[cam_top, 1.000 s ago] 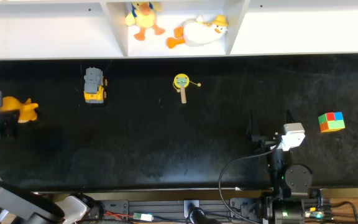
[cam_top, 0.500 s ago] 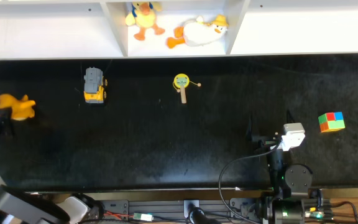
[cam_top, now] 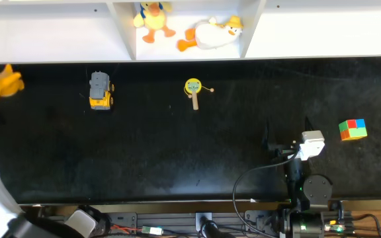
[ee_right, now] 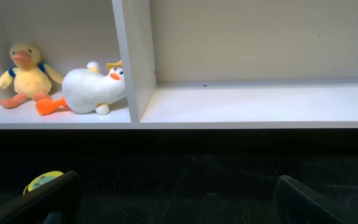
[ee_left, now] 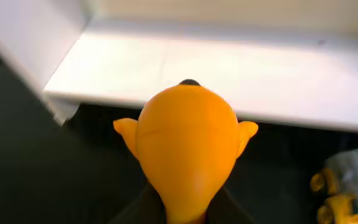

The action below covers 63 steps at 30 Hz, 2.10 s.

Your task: Store Toys

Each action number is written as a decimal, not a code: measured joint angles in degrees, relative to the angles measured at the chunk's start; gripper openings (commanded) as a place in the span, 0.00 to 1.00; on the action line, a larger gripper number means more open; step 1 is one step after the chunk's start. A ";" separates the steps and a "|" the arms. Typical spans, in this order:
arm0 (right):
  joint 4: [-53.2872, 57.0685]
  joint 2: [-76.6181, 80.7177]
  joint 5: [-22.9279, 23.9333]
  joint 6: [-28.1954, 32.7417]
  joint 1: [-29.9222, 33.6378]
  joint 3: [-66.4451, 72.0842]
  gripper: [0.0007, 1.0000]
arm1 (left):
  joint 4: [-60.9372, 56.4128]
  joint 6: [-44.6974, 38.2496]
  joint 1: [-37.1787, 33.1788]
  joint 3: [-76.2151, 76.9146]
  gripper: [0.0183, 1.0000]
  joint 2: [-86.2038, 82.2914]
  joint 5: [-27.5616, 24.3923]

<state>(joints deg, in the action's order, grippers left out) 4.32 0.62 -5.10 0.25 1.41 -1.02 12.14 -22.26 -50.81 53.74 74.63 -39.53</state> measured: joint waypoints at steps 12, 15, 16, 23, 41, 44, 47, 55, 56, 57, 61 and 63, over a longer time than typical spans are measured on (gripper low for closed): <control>0.00 0.00 -0.02 -0.02 0.00 0.00 1.00 | -1.03 5.84 6.34 6.84 0.04 2.12 2.93; 0.02 0.00 0.00 -0.02 0.00 0.00 1.00 | -1.07 6.08 6.60 9.86 0.04 5.18 3.32; -0.02 0.00 0.00 -0.02 0.00 0.00 1.00 | -1.05 6.08 6.78 10.88 0.04 6.38 3.39; 0.00 0.00 0.00 -0.04 0.00 0.00 0.99 | -1.05 6.10 8.85 14.10 0.04 11.89 4.55; 0.00 0.00 0.02 -0.02 0.00 0.00 1.00 | 0.63 5.07 10.34 15.91 0.05 14.82 9.86; 0.00 0.00 -0.02 -0.02 0.00 0.00 1.00 | 0.68 4.28 10.62 16.87 0.05 15.87 10.10; 0.02 0.00 0.00 -0.04 0.00 0.00 1.00 | 1.36 4.04 11.54 18.16 0.05 17.20 10.82; 0.00 0.00 0.00 -0.02 0.00 0.00 1.00 | 2.01 3.69 13.92 20.11 0.05 19.39 12.72; 0.00 0.00 0.00 -0.04 0.00 0.00 1.00 | 1.97 3.65 14.10 20.11 0.05 19.41 13.25; 0.02 0.00 0.02 -0.04 0.00 0.00 1.00 | 1.97 3.65 14.29 20.13 0.05 19.41 13.66; 0.00 0.00 -0.02 -0.04 0.00 0.00 0.99 | 1.62 2.99 14.51 20.15 0.05 19.61 14.75; 0.00 0.00 -0.02 -0.02 0.00 0.00 1.00 | 1.55 2.62 14.51 20.15 0.05 20.02 14.97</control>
<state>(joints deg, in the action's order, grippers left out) 4.32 0.62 -5.13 0.23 1.41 -1.02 13.69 -19.64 -36.29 73.89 94.65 -24.56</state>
